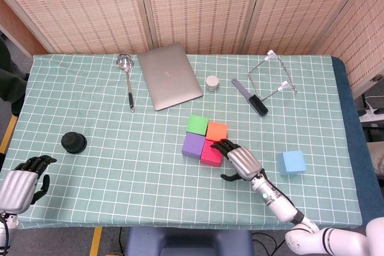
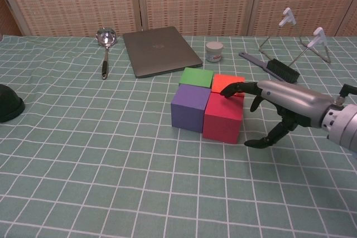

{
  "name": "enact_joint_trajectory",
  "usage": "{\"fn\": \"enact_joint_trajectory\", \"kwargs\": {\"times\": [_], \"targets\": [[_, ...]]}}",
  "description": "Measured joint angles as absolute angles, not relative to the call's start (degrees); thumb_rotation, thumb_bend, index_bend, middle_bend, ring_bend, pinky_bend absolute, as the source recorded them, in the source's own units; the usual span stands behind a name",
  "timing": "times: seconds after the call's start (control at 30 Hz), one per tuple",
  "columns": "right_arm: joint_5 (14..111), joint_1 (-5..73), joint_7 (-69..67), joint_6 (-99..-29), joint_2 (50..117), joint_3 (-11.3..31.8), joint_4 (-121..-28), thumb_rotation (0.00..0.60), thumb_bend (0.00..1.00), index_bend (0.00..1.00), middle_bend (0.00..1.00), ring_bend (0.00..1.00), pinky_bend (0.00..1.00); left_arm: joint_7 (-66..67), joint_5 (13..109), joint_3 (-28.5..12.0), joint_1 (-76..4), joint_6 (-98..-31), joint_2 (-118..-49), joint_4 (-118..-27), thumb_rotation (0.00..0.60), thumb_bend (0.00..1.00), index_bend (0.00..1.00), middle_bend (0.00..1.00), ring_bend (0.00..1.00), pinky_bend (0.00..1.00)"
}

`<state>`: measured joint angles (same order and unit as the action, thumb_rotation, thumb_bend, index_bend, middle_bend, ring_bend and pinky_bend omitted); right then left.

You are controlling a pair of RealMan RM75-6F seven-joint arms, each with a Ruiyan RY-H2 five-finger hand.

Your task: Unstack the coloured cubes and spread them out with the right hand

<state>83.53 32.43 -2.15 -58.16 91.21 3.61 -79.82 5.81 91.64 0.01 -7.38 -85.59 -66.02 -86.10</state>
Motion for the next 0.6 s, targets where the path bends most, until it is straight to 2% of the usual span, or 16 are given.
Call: {"fn": "enact_joint_trajectory", "kwargs": {"times": [0.3, 0.43, 0.5, 0.6], "targets": [[82.7, 33.4, -3.5, -56.7, 93.3, 4.0, -76.9, 0.6, 0.09, 0.17, 0.13, 0.09, 0.29, 5.5, 91.5, -0.1, -7.4, -85.6, -66.0, -85.9, 0.6, 0.64, 0.3, 0.28, 0.28, 0.5], [83.5, 33.4, -5.4, -57.0, 93.5, 3.7, -76.5, 0.6, 0.09, 0.19, 0.15, 0.12, 0.29, 5.6, 91.5, 0.0, -7.4, -85.5, -66.1, -85.9, 0.6, 0.64, 0.3, 0.28, 0.28, 0.5], [84.3, 33.3, -6.4, -57.8, 93.8, 3.5, -76.0, 0.6, 0.09, 0.22, 0.19, 0.16, 0.33, 5.7, 91.6, 0.0, -7.4, -85.5, -66.1, -85.9, 0.6, 0.64, 0.3, 0.28, 0.28, 0.5], [85.3, 32.9, -7.6, -59.9, 94.6, 3.4, -74.8, 0.6, 0.09, 0.32, 0.29, 0.28, 0.47, 5.8, 91.7, 0.1, -7.4, -85.4, -66.1, -86.0, 0.6, 0.64, 0.3, 0.28, 0.28, 0.5]]}}
